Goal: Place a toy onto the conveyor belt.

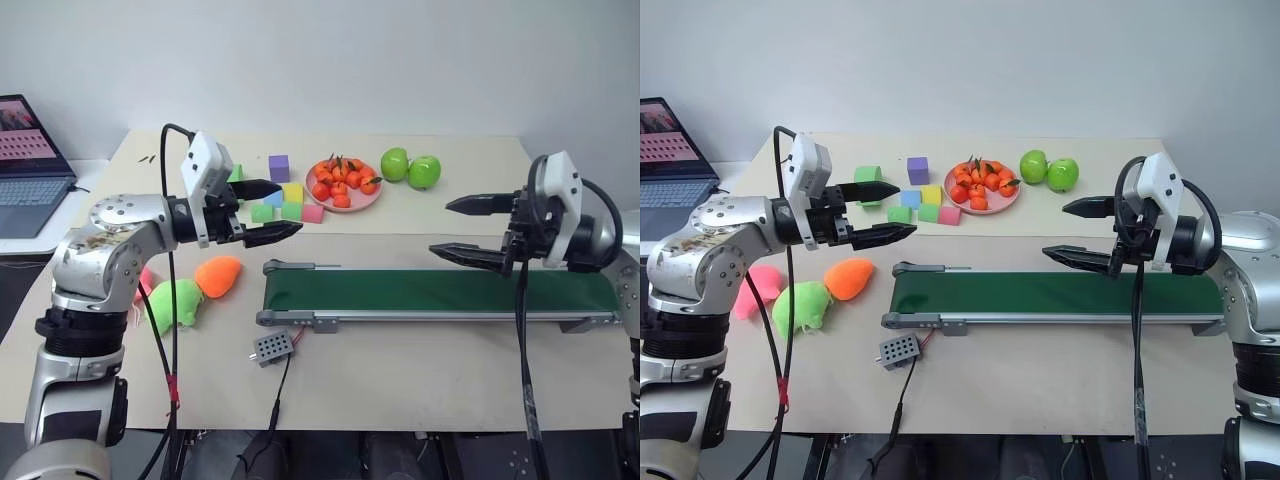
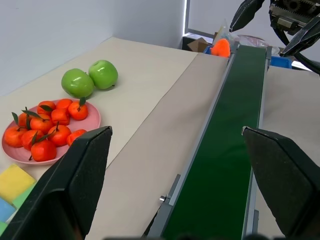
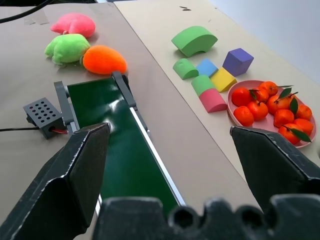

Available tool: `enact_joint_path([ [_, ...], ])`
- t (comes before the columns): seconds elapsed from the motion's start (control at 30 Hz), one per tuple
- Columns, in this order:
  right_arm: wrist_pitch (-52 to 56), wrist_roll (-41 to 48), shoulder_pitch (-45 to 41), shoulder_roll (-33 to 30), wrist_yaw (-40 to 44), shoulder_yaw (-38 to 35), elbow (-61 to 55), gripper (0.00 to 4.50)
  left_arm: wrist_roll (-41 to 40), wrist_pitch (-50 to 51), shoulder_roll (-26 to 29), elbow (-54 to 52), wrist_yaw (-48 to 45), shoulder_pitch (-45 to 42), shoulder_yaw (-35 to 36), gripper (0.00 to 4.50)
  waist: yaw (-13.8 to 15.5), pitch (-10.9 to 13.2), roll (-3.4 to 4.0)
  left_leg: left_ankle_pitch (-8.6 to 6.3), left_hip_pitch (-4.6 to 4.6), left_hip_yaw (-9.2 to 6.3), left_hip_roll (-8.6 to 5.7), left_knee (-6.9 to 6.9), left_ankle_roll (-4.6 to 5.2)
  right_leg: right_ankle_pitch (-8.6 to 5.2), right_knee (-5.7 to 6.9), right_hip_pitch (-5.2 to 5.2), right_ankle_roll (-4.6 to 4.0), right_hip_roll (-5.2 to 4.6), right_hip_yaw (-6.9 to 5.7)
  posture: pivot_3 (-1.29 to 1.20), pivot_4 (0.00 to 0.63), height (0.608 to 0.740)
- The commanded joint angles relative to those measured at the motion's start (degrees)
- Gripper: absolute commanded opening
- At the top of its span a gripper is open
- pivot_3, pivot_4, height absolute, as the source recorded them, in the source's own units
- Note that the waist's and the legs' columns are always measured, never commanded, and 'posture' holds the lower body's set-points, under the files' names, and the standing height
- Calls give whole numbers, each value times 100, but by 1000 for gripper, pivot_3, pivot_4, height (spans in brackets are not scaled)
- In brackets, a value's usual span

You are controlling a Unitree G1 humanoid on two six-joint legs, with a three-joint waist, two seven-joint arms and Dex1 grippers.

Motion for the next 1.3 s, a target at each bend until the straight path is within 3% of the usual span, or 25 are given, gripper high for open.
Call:
enact_joint_path([
  [0.03, -21, 68, -105, 4, -37, -42, -156, 4500, -101, 4, 80, -160, -17, -159, 138, 4419, 0, 0, 0, 0, 0, 0, 0, 0, 0, 0, 0, 0, 0, 0, 0, 0, 150, 738],
  [0.67, -77, 51, -198, 16, 12, 39, -53, 4500, -317, 108, 119, -106, 193, -154, 387, 4419, -1, 0, 0, 0, 0, 0, 0, 0, 0, 0, 0, 0, 0, 0, 0, 0, 150, 738],
  [0.87, -48, 65, -177, 4, 22, 37, -81, 4500, -320, 149, 433, 37, 57, 12, 553, 4419, -7, 0, 0, 0, 0, 0, 0, -1, 0, 0, 0, -1, 0, 0, 0, 0, 150, 738],
  [0.97, -72, 110, -260, 254, -79, 198, -270, 4500, 104, -294, 655, 531, 109, 368, 664, 4419, -52, -1, 2, 0, 9, 4, 1, -4, 0, 0, -1, 0, 0, 0, 4, 0, 150, 738],
  [1.3, 157, 330, -559, 615, 190, 612, -272, 4500, 157, -754, 597, 1223, 980, 1726, 2087, 4419, -17, 6, -5, 0, -1, -1, 1, -4, 0, 0, 2, -10, 0, 2, 2, 0, 150, 738],
])
